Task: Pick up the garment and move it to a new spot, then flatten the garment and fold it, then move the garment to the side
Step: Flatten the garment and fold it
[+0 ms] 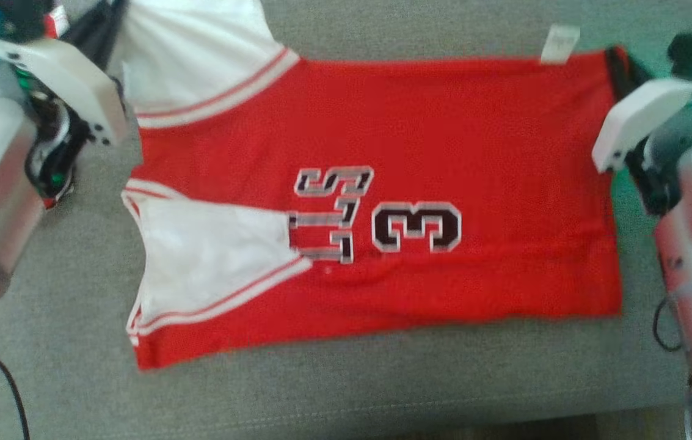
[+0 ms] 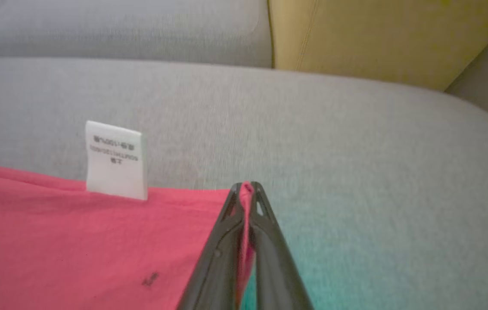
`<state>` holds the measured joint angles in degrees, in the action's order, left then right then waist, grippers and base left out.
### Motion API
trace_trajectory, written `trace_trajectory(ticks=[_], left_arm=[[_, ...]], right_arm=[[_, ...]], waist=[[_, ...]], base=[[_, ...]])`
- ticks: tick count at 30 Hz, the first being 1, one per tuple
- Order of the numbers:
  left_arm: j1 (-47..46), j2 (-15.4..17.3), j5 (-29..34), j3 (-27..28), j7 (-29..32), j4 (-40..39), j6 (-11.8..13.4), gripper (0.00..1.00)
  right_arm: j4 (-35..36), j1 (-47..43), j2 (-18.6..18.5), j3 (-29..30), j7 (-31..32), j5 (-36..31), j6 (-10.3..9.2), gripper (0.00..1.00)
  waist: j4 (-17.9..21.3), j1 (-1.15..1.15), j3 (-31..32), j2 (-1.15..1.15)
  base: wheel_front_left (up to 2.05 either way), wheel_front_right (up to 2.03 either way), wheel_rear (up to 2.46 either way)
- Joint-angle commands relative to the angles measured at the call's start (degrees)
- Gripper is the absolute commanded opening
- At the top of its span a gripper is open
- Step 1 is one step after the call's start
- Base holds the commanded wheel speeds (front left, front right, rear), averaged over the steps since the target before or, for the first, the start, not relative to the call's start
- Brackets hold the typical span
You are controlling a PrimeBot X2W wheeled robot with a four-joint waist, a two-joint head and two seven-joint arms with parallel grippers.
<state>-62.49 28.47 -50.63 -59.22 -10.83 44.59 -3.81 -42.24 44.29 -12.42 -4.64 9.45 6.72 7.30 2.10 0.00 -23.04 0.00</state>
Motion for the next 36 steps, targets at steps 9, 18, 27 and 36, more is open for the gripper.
trace_trajectory(ticks=[9,18,27,36], left_arm=[[-6.62,-0.34,0.35,7.73,-3.99,2.51,3.56,0.00],[-3.88,-1.74,5.73,12.11,-4.15,0.15,1.85,0.00],[4.04,-0.49,9.40,13.24,-4.16,-2.42,-0.31,0.00],[12.04,2.04,10.44,10.71,-3.93,-6.89,-0.77,0.00]], right_arm=[[-3.38,7.64,0.99,6.23,-11.68,-4.58,0.19,0.00],[-9.97,9.83,2.11,5.88,-17.34,-6.85,0.19,0.00],[-12.83,6.48,0.46,-0.19,-19.46,-2.29,0.19,0.00],[-11.14,1.48,-3.98,-8.19,-16.87,4.91,0.19,0.00]], waist=[[-0.08,0.00,-1.26,0.00],[-0.74,0.00,-0.33,0.00],[-1.06,0.00,4.90,0.00],[-1.05,0.00,10.52,0.00]], base=[[0.00,0.00,0.00],[0.00,0.00,0.00],[0.00,0.00,0.00],[0.00,0.00,0.00]])
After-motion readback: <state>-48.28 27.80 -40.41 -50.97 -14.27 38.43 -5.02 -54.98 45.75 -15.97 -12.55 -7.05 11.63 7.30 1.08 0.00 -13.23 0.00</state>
